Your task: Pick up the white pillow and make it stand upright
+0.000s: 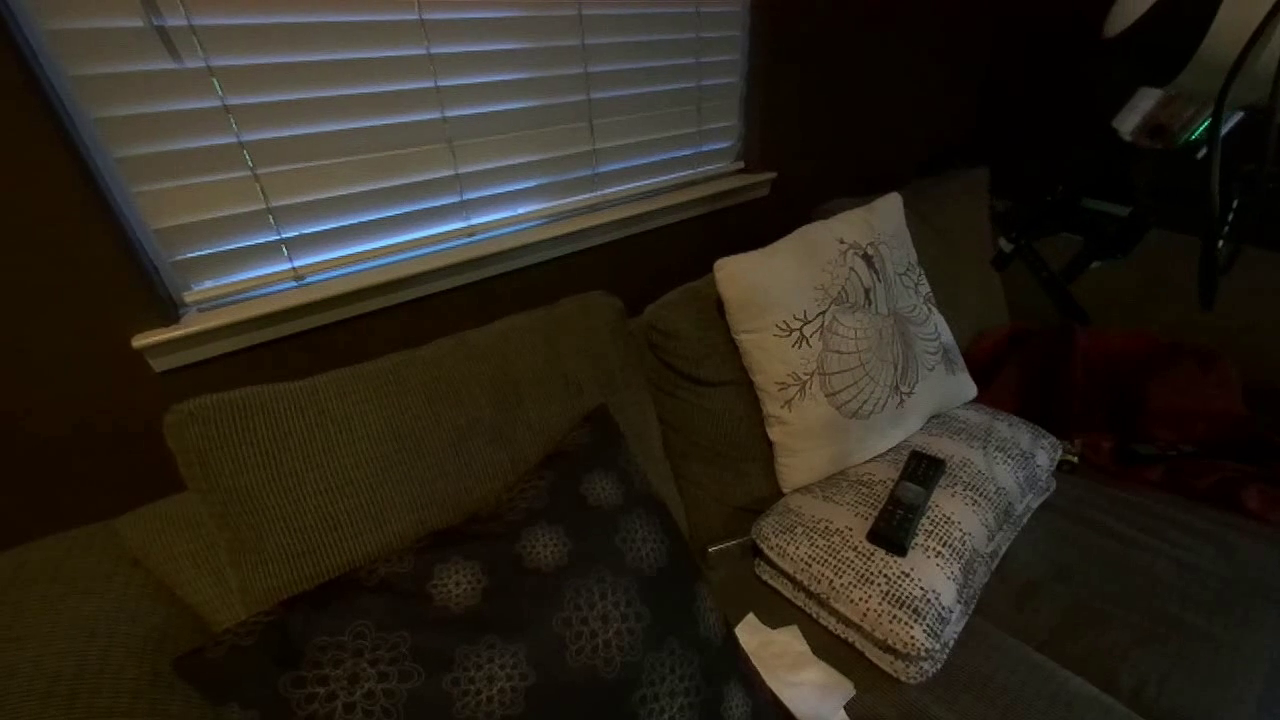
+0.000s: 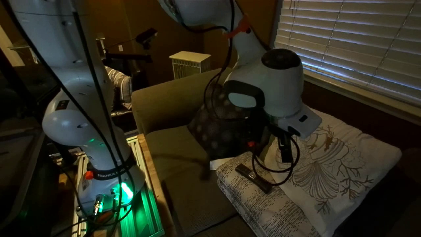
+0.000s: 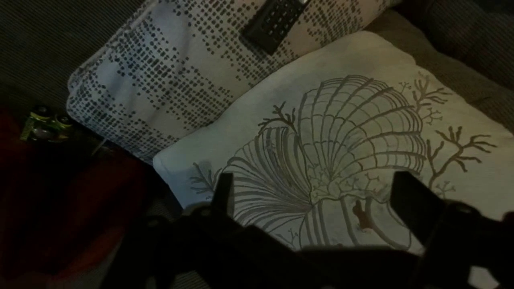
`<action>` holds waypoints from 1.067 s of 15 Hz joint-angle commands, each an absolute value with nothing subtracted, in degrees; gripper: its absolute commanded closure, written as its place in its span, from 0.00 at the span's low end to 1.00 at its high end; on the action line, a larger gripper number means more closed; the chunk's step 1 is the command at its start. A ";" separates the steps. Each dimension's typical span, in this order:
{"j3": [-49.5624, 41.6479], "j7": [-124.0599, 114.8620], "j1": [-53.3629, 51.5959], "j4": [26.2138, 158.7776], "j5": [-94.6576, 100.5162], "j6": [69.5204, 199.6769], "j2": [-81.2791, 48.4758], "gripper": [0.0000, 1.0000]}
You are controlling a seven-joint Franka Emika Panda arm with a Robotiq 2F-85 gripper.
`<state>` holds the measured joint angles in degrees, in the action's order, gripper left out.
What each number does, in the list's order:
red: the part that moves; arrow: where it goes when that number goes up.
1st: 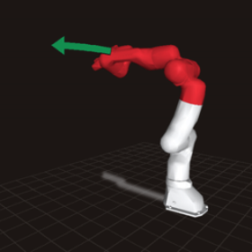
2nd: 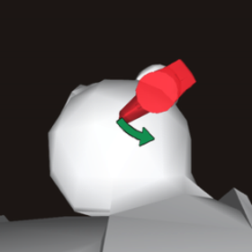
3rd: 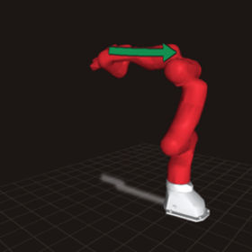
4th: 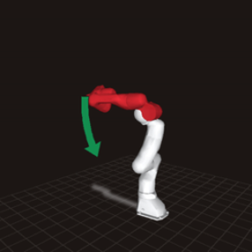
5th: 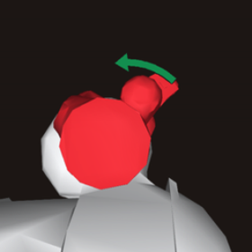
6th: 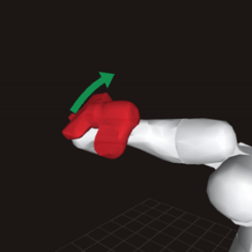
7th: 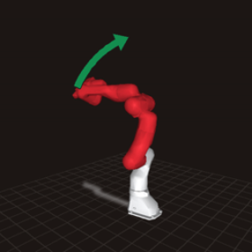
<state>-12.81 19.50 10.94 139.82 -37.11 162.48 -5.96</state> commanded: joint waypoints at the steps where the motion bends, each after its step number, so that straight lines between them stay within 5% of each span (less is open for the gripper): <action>1: -11.68 21.58 9.42 145.43 -36.25 166.88 -2.27 0.00; 16: -10.78 21.35 8.05 146.70 -36.93 169.37 -4.18 0.00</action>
